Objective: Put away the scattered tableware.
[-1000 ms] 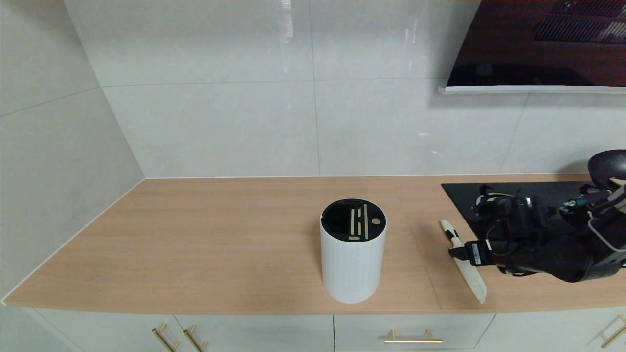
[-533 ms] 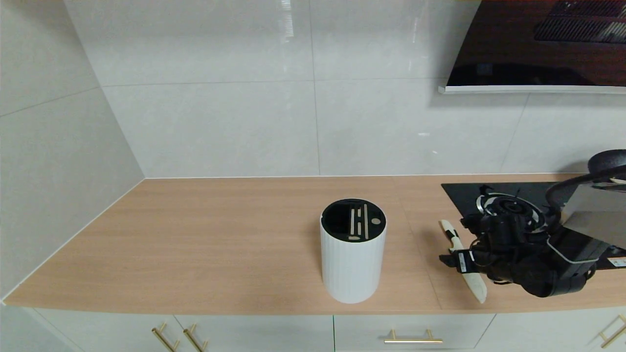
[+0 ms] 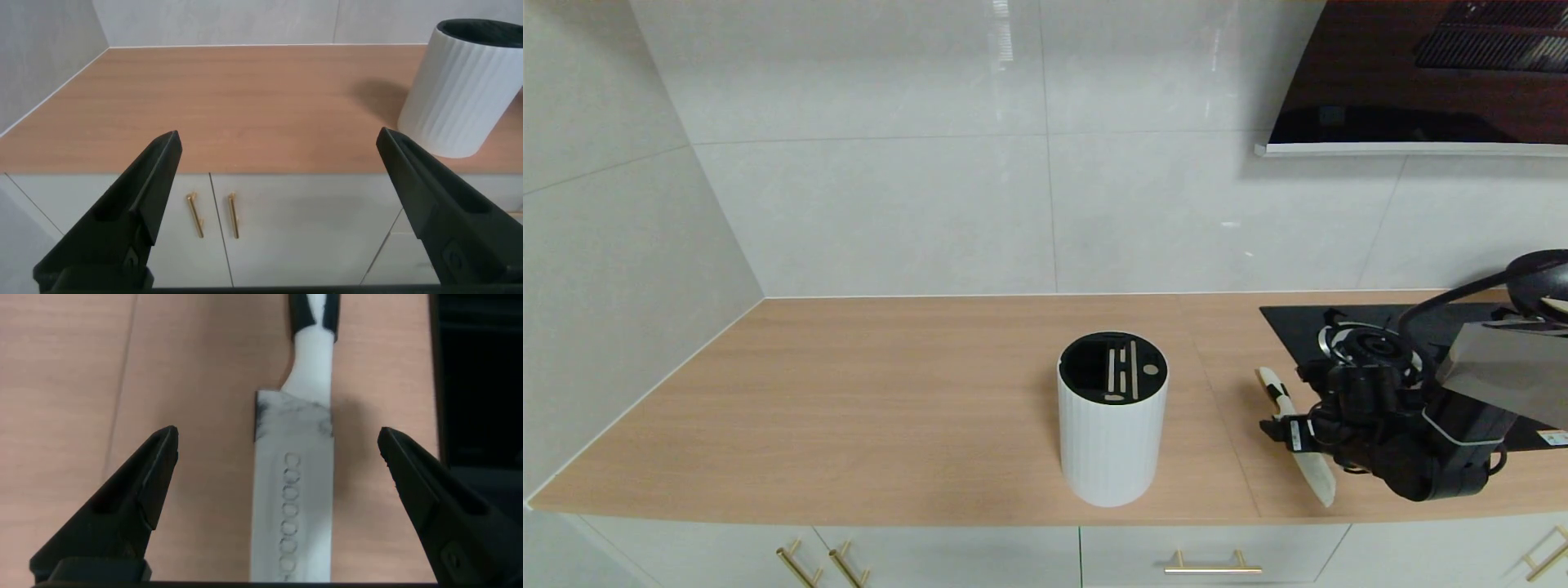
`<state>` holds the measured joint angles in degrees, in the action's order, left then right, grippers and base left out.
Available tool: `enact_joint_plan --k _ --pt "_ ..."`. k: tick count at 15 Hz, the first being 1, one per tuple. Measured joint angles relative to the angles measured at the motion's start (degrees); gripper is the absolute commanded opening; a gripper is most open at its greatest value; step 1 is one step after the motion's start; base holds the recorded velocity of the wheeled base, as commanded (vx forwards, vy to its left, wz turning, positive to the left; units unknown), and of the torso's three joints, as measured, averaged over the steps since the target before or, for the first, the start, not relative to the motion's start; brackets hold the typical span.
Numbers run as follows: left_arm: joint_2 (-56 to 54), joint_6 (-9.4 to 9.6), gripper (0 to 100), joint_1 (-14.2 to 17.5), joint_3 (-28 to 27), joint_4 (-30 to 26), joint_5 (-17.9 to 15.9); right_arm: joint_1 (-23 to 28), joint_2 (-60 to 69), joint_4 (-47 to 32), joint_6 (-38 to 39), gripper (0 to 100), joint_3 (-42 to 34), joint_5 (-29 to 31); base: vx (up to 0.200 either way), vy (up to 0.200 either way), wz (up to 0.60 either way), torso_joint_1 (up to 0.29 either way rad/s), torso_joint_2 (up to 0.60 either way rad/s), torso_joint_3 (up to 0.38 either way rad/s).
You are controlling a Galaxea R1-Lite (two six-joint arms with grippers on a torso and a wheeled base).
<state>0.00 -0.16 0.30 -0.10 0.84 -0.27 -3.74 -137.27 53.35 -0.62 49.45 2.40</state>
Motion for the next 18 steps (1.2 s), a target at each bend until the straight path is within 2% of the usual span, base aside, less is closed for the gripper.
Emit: enact_joint_plan --k 18 --pt "0.0 0.0 100 0.02 0.0 0.0 0.0 0.96 -5.27 3.41 0.2 100 3.45 -0.55 0.0 0.0 0.0 0.0 0.0 0.0"
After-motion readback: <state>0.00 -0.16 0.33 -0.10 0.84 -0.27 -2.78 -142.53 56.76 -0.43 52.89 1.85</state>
